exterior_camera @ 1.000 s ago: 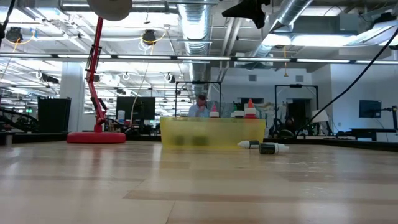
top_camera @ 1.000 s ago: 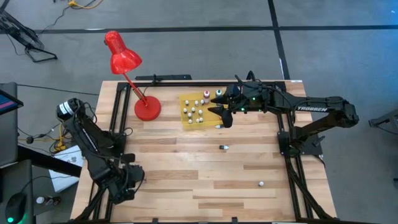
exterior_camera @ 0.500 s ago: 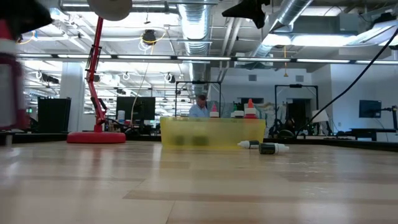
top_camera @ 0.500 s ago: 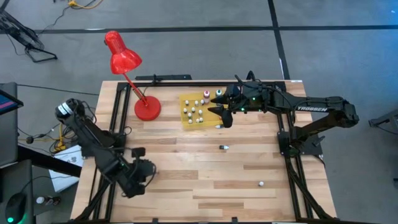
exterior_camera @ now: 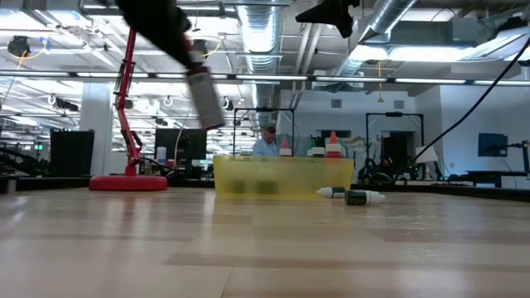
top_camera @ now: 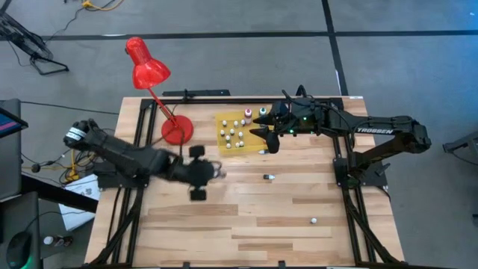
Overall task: Pick & Place food coloring
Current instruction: Put the large red food coloring bottle into the yellow bin
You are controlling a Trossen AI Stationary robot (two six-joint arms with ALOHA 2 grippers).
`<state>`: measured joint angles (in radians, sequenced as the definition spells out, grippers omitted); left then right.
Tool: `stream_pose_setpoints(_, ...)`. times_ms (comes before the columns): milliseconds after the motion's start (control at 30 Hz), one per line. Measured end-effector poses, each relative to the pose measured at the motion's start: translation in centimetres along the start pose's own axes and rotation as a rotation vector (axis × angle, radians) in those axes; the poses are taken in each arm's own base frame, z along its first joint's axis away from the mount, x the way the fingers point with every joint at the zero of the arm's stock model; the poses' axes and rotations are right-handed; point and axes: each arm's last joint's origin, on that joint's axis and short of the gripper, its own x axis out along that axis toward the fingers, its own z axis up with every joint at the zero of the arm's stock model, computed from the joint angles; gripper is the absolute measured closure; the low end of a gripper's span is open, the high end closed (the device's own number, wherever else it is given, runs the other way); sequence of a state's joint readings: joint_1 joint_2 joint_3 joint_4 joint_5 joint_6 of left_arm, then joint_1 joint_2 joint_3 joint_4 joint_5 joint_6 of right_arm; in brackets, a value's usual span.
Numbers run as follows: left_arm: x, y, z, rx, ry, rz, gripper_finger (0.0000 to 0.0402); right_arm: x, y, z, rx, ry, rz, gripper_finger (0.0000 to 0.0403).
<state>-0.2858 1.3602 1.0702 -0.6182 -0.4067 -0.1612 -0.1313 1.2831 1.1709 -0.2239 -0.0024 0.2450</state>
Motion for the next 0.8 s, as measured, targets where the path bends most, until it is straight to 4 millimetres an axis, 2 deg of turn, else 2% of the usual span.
stream_pose_setpoints(200,2.1,4.1,2.2,-0.040,-0.136,0.095,0.0304,0.0,0.0,0.0,0.000,0.000,0.000,0.0198)
stream_pose_setpoints(467,7.9,8.5,3.5,-0.037,-0.224,0.173,0.0304,0.0,0.0,0.0,0.000,0.004,-0.001,0.0198)
stream_pose_setpoints(800,13.6,14.5,4.5,-0.079,-0.120,0.245,0.0304,0.0,0.0,0.0,0.000,0.000,0.000,0.0198)
